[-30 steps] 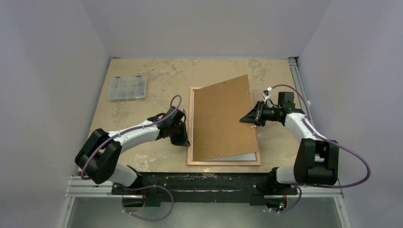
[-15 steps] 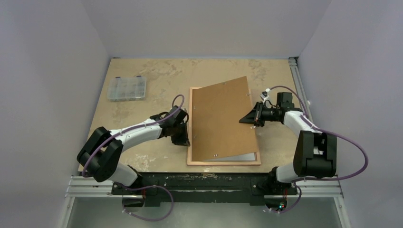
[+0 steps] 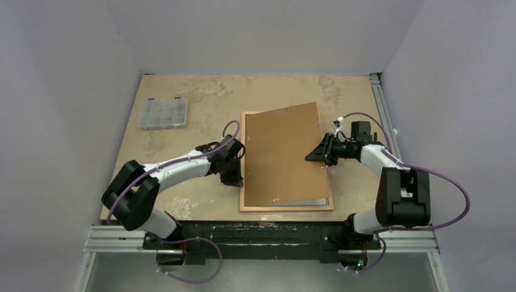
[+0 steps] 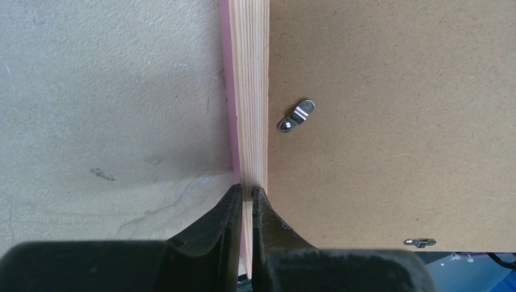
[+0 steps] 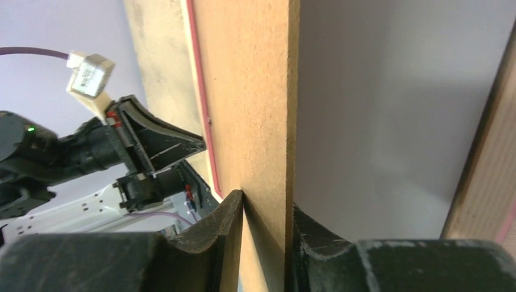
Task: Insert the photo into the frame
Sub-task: Place the photo frame item in the photo frame.
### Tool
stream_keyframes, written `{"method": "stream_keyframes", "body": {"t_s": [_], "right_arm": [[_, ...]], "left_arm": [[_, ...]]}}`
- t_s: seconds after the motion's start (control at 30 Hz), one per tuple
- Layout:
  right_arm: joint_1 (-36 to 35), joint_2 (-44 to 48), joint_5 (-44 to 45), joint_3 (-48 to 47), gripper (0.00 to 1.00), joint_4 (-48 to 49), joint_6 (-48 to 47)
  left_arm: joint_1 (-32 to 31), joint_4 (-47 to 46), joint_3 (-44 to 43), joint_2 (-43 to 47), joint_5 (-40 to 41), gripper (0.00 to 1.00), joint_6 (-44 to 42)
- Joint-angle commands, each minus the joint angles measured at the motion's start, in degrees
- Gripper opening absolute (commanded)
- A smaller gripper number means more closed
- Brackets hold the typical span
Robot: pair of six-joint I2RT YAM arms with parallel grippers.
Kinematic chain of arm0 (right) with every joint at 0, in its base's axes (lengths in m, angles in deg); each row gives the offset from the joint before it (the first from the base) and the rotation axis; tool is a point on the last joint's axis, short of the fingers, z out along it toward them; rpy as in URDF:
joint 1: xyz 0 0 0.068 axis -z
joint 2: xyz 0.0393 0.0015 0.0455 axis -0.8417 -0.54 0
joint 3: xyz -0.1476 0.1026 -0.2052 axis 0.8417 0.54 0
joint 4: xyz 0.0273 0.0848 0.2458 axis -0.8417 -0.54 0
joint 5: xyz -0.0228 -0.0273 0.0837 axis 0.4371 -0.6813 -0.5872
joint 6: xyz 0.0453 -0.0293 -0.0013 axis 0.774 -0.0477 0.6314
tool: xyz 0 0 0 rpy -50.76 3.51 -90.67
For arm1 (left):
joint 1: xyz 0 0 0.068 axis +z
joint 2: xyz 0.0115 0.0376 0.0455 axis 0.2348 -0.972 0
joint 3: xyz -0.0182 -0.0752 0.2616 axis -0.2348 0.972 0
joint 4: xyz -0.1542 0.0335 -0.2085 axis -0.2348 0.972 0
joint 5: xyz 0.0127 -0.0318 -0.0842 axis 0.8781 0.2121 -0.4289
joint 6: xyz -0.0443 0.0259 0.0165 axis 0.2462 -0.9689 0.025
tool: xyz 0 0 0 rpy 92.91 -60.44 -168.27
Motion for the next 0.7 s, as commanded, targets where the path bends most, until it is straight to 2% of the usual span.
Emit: {"method": "stream_keyframes", "body": {"t_s": [0.0, 0.17, 0.3, 0.47, 0.67], "right_arm": [[-2.3, 0.9, 5.0, 2.1, 0.29, -0.4, -2.2], [-2.4, 1.4, 8.3, 2.2, 0.48, -0.8, -3.3], [-2.5, 1.6, 11.0, 1.4, 0.59, -1.7, -4.2], [-2.8, 2.5, 13.6, 1.1, 0.65, -1.4, -4.3], [-5.3, -0.4, 13.4, -0.3, 0.67, -1.2, -5.4]], "left_arm": [[-1.0, 3.0, 1.7, -4.7, 8.9, 0.06, -2.1], [-1.6, 3.7, 1.1, -5.4, 9.5, 0.06, -1.9], [-2.1, 4.6, 0.4, -5.6, 10.3, 0.06, -1.8], [-2.4, 5.3, -0.3, -6.5, 10.9, 0.06, -1.5], [-2.9, 6.0, -1.0, -7.6, 11.5, 0.06, -1.2]]}}
